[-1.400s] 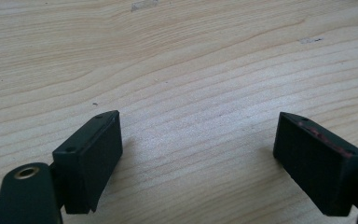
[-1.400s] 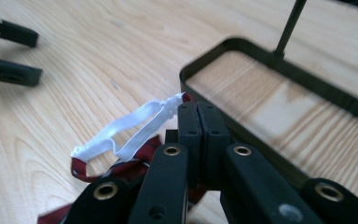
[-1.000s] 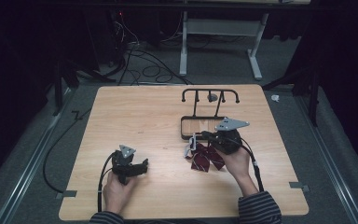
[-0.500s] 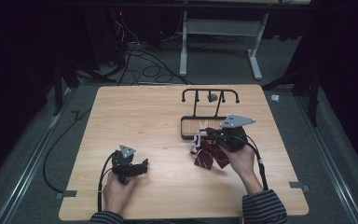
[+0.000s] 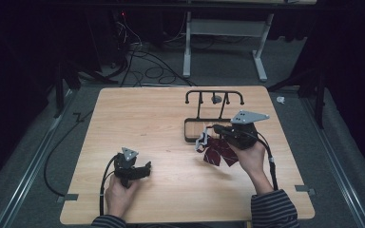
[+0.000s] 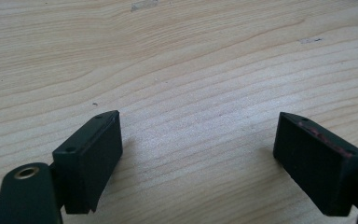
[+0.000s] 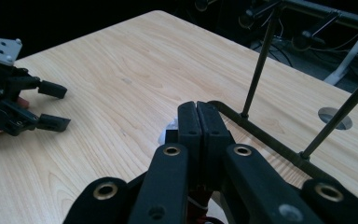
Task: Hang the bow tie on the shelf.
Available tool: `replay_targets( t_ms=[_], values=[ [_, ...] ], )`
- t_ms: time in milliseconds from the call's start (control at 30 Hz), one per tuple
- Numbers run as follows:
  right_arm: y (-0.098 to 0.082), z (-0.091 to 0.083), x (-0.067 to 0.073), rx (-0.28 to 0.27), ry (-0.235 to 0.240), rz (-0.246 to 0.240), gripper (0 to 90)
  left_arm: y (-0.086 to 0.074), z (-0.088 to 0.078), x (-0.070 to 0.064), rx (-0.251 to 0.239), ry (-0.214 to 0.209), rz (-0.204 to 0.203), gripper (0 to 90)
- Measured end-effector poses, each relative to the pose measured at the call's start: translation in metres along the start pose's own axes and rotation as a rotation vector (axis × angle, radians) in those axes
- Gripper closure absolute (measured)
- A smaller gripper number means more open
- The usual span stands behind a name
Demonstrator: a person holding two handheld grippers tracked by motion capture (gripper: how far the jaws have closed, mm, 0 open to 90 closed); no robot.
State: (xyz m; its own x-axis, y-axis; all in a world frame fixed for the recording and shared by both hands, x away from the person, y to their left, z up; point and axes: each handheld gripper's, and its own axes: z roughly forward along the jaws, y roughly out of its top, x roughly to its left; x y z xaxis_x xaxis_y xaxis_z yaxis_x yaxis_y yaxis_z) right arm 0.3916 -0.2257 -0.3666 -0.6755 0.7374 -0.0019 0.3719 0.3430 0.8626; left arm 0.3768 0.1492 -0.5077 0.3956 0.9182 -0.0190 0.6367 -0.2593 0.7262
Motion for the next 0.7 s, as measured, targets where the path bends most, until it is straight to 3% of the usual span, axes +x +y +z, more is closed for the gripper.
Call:
replay_targets(
  t_ms=[467, 700],
  values=[
    [0.016, -0.006, -0.007, 0.010, -0.032, -0.031, 90.0, 0.000, 0.000, 0.000, 0.000, 0.000, 0.000, 15.9],
    [0.026, -0.009, -0.016, -0.004, -0.052, -0.014, 90.0, 0.000, 0.000, 0.000, 0.000, -0.001, -0.001, 15.9]
  ],
)
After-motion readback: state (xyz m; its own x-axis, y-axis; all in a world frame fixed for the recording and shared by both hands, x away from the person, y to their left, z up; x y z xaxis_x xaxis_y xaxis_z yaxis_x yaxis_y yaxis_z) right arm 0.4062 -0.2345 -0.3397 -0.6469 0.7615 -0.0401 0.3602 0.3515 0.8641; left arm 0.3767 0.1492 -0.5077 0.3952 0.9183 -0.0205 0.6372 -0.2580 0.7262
